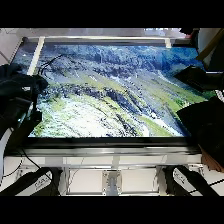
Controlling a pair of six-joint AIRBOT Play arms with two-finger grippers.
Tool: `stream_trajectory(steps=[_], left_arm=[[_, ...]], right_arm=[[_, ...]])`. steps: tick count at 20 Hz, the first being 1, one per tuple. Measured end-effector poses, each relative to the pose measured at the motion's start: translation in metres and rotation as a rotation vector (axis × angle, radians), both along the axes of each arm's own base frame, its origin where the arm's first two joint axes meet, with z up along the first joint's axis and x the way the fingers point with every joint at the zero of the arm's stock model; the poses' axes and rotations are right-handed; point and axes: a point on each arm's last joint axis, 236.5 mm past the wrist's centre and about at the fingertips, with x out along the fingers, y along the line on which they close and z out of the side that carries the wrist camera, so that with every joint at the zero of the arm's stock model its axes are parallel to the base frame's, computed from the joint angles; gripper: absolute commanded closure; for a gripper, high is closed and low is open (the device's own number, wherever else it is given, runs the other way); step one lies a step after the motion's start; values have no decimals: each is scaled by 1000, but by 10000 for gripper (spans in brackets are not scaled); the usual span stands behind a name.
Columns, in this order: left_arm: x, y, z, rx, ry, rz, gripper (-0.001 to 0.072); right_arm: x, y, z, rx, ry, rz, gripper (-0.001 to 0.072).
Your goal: Fold the clothes and pants, and hang the long-sleeved shirts on hangers.
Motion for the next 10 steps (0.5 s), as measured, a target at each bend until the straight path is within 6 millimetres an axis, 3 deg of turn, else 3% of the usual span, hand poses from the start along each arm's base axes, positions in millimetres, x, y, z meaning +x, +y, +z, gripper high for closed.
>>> stream_trajectory(steps=[8, 10], left_arm=[[9, -2, -29, -25, 5, 40, 20], [9, 2, -31, -18, 9, 48, 105]], right_arm=[[8, -9, -13, -23, 30, -19, 22], [10, -12, -18, -28, 42, -22, 22]])
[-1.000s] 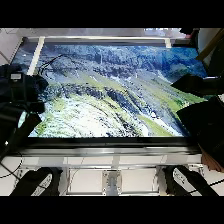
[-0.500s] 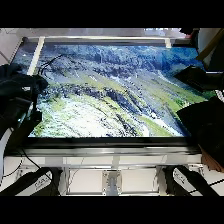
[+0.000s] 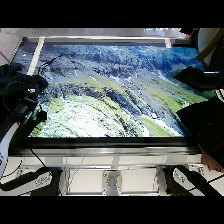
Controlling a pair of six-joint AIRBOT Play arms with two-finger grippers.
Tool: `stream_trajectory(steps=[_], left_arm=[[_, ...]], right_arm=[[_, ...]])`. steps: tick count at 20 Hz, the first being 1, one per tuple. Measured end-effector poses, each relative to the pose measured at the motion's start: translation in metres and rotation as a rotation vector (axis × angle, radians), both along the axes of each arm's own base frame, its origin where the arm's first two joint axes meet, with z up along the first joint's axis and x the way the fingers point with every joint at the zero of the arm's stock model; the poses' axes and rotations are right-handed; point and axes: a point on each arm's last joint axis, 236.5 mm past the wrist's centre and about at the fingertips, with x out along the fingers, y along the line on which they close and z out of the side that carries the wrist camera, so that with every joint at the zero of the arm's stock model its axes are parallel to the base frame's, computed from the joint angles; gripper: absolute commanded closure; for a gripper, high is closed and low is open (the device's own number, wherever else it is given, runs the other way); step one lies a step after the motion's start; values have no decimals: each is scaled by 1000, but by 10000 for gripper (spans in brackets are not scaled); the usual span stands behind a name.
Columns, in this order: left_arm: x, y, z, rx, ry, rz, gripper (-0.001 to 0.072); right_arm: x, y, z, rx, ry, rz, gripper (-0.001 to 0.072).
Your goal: Fold the clothes and pants, and hang the long-sleeved shirts on hangers.
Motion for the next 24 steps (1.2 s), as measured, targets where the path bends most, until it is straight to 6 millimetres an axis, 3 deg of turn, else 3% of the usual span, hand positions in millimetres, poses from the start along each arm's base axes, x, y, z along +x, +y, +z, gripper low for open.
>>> stream_trajectory(steps=[1, 2, 3, 8, 10, 12, 15, 19, 21, 24], left_arm=[[-3, 6, 0, 13, 8, 9, 273], [-8, 13, 1, 25, 20, 30, 650], [-15, 23, 2, 35, 35, 58, 681], [-59, 54, 15, 65, 109, 212, 682], [-63, 50, 35, 63, 68, 225, 682], [-57, 31, 66, 28, -41, 206, 683], [-36, -30, 120, -125, -301, 99, 683], [-5, -167, 184, -516, -620, -187, 684], [-3, -237, 196, -695, -644, -321, 683], [-9, -334, 175, -865, -537, -483, 684]], right_arm=[[1, -1, -2, -4, 6, -2, 22], [2, -3, -5, -9, 13, -4, 22], [3, -4, -7, -13, 18, -5, 22], [4, -12, -13, -43, 34, -14, 22], [3, -15, -12, -64, 34, -18, 22], [2, -21, -7, -97, 31, -21, 22], [-4, -36, 8, -180, 25, -32, 22], [-16, -64, 41, -332, 3, -71, 22], [-21, -81, 60, -406, -18, -109, 22], [-26, -94, 78, -465, -40, -145, 22]])
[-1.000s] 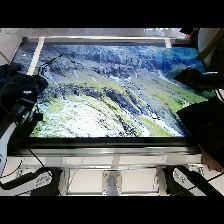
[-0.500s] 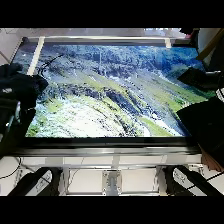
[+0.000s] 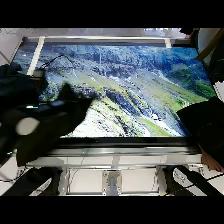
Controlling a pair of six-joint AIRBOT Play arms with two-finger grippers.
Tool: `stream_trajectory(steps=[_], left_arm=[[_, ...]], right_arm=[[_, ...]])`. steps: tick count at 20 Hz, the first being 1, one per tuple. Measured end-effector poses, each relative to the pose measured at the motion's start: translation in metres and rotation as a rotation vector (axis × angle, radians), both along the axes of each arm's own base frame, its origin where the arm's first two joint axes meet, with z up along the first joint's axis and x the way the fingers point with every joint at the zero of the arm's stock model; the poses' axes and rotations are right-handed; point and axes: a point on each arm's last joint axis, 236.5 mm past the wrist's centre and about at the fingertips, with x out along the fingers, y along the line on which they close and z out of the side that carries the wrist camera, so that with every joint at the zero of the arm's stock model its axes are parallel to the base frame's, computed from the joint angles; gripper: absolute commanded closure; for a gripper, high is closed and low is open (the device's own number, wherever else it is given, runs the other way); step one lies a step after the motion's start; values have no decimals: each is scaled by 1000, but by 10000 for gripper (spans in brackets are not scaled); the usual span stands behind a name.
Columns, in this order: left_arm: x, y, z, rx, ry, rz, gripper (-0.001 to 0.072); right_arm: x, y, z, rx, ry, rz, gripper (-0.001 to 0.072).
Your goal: Fold the clothes and pants, and hang the long-sleeved shirts on hangers.
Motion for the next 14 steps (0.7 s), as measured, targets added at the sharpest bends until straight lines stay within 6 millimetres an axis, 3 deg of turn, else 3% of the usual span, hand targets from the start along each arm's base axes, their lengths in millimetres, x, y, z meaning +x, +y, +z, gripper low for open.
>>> stream_trajectory(steps=[2, 5, 8, 11, 14], left_arm=[[-5, -66, -21, -49, 41, -121, 684], [-17, -145, -58, -40, 118, -265, 684], [-12, -211, -67, -31, 108, -372, 684], [9, -252, -52, -43, 48, -428, 684], [29, -267, -42, -33, 15, -452, 682]], right_arm=[[-2, -5, 5, -21, -3, -13, 22], [-3, -10, 9, -40, -13, -26, 22], [0, -13, 13, -58, -31, -27, 22], [6, -16, 11, -68, -31, -23, 22], [16, -17, -1, -59, -2, -17, 22]])
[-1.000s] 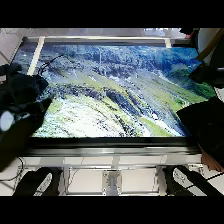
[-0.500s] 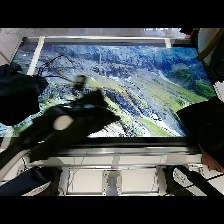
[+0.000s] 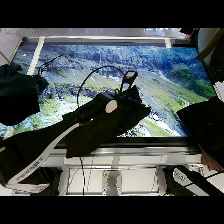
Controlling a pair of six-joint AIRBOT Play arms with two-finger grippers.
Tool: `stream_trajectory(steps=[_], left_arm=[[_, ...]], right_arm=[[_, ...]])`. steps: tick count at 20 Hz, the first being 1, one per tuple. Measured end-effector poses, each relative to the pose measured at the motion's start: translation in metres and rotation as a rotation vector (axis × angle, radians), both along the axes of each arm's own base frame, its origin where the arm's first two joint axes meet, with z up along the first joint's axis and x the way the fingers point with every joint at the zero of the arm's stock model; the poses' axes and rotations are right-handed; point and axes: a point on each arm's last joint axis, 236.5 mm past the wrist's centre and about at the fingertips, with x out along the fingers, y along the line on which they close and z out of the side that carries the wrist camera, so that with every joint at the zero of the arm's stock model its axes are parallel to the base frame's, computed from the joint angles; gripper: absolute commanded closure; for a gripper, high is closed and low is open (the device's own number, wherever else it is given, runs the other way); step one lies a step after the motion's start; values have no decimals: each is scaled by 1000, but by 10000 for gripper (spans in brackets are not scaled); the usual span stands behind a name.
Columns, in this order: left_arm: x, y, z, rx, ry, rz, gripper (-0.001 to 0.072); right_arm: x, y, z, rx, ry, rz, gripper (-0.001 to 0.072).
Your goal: Fold the clothes and pants, and hang the long-sleeved shirts on hangers.
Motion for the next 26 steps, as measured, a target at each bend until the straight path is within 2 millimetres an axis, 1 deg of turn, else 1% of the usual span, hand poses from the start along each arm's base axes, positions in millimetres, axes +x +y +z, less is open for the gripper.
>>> stream_trajectory(steps=[1, 2, 3, 4, 5, 6, 7, 8, 10, 11, 12, 13, 14, 15, 17, 18, 20, 21, 23, 25, 26], left_arm=[[3, 0, -2, 18, 2, -11, 668], [4, 2, -6, 41, 6, -25, 440], [4, 6, -8, 61, 16, -33, 53], [6, 12, -10, 84, 24, -39, 11], [9, 22, -10, 111, 30, -37, 11], [14, 36, -9, 142, 33, -27, 11], [22, 51, -2, 158, 30, 2, 11], [33, 71, 8, 179, 18, 43, 12], [58, 120, 36, 219, -31, 155, 12], [69, 148, 50, 246, -60, 214, 12], [77, 181, 62, 283, -80, 281, 12], [81, 213, 69, 325, -90, 345, 12], [81, 246, 74, 368, -86, 410, 13], [75, 276, 72, 412, -72, 463, 12], [53, 322, 56, 475, -12, 548, 13], [40, 339, 45, 498, 21, 586, 13], [8, 367, 12, 530, 102, 658, 13], [-8, 378, -4, 527, 140, 706, 12], [-27, 392, -31, 487, 190, 808, 13], [-34, 402, -53, 413, 217, 913, 13], [-34, 404, -61, 372, 229, 961, 12]], right_arm=[[5, 1, -6, 11, 15, 7, 21], [10, 3, -14, 27, 33, 15, 21], [16, 5, -23, 43, 52, 23, 21], [21, 6, -33, 58, 76, 31, 21], [25, 9, -44, 77, 99, 41, 21], [29, 13, -57, 98, 124, 57, 21], [33, 21, -71, 132, 151, 80, 21], [37, 30, -85, 173, 170, 110, 21], [43, 53, -114, 259, 210, 171, 21], [46, 66, -130, 301, 231, 202, 21], [48, 77, -146, 332, 259, 227, 22], [50, 90, -164, 363, 289, 253, 21], [52, 104, -180, 389, 321, 283, 21], [54, 122, -196, 416, 351, 320, 21], [60, 158, -224, 455, 399, 393, 22], [64, 174, -238, 459, 409, 422, 22], [72, 199, -262, 458, 423, 458, 24], [78, 207, -270, 457, 418, 465, 23], [83, 216, -287, 451, 423, 469, 24], [87, 217, -295, 443, 421, 462, 24], [88, 215, -299, 436, 425, 457, 35]])
